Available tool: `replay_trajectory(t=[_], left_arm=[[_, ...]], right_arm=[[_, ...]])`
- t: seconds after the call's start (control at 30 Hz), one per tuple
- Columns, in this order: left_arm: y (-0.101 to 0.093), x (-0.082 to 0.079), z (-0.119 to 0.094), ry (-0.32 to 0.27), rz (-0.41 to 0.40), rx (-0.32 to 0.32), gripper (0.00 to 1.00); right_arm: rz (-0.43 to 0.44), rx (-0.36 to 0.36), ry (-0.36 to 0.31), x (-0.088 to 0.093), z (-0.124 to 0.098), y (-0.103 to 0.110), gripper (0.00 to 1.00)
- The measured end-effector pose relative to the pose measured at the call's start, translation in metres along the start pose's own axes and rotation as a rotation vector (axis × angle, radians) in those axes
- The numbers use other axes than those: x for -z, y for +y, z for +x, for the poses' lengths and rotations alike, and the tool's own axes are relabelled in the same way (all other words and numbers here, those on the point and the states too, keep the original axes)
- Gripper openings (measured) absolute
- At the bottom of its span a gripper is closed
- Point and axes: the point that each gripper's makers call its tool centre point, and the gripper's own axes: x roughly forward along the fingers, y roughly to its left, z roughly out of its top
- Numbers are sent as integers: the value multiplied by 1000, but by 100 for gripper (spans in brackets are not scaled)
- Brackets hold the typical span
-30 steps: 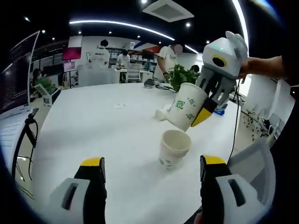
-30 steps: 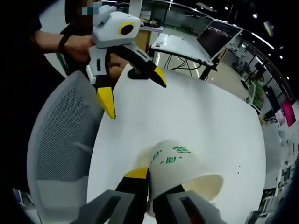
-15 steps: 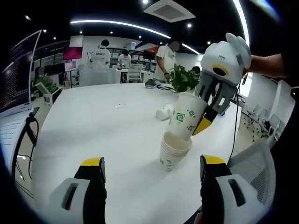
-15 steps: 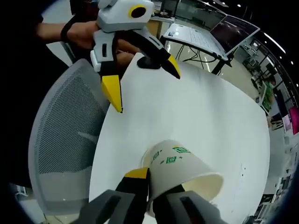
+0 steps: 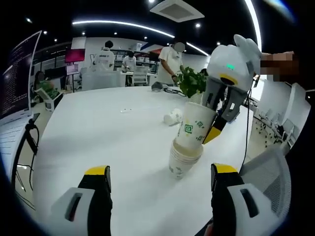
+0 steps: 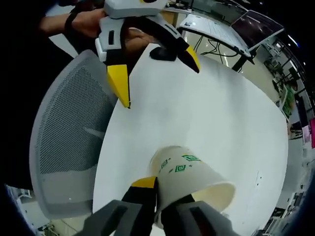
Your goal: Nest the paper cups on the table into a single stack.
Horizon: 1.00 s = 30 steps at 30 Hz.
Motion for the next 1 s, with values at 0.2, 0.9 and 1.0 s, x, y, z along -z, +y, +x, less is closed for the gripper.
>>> replay_trajectory(t=[0.2, 0.9, 1.0], left_arm=[[2, 0, 0, -3, -5, -2, 81], [0, 2, -1, -10, -23, 3, 81], [0, 2, -1, -9, -24, 3, 81]], right_arm=[[1, -17, 31, 1, 2, 1, 0], [0, -43, 74, 6, 19, -8, 1], [4, -45, 79, 8, 19, -8, 1]])
